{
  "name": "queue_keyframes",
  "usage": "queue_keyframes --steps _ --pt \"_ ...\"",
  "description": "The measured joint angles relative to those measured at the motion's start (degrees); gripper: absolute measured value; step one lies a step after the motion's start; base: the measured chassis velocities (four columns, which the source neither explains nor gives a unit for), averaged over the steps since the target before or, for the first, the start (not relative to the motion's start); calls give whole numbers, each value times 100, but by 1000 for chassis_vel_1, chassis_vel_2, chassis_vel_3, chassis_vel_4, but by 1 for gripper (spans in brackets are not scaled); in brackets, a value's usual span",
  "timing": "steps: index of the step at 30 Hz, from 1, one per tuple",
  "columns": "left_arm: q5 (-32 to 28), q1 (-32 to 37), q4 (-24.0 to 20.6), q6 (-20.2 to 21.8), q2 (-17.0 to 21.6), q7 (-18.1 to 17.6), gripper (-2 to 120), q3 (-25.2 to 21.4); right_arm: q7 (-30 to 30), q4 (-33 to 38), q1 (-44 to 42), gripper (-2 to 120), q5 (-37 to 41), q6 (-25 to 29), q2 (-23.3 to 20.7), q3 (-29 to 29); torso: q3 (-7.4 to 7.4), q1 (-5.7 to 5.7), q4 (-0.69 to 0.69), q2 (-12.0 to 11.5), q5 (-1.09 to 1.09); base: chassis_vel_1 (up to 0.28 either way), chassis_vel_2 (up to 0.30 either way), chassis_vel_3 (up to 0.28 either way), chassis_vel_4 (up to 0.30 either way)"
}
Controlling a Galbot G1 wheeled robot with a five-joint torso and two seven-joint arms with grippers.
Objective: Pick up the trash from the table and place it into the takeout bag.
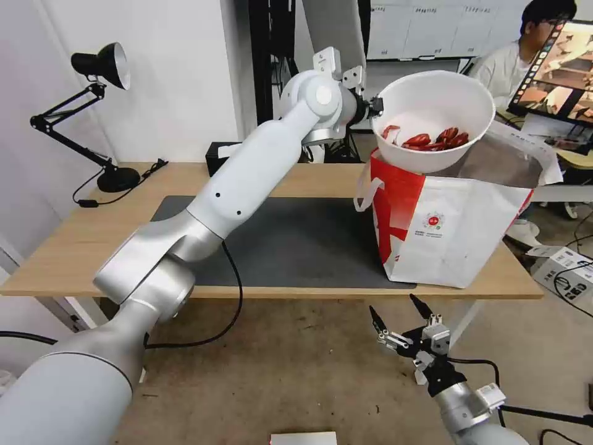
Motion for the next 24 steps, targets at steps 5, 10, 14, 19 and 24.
queue_keyframes --steps 5,10,14,19,24 --pt "611 25 -26 -498 -15 1 0 361 0 0 0 100 0 0 0 0 0 0 0 0 0 0 0 0 0" --pt "1231 162 -219 -1024 90 73 0 777 0 0 0 100 0 0 0 0 0 0 0 0 0 0 0 0 0" --pt "1452 234 -434 -1126 214 241 0 1010 0 0 0 100 0 0 0 0 0 0 0 0 0 0 0 0 0" --pt "1576 244 -591 -1128 347 394 0 1180 0 0 0 100 0 0 0 0 0 0 -1 0 0 0 0 0 0" --pt "1627 234 -744 -1106 511 661 0 1316 0 0 0 100 0 0 0 0 0 0 0 0 -1 0 0 0 0"
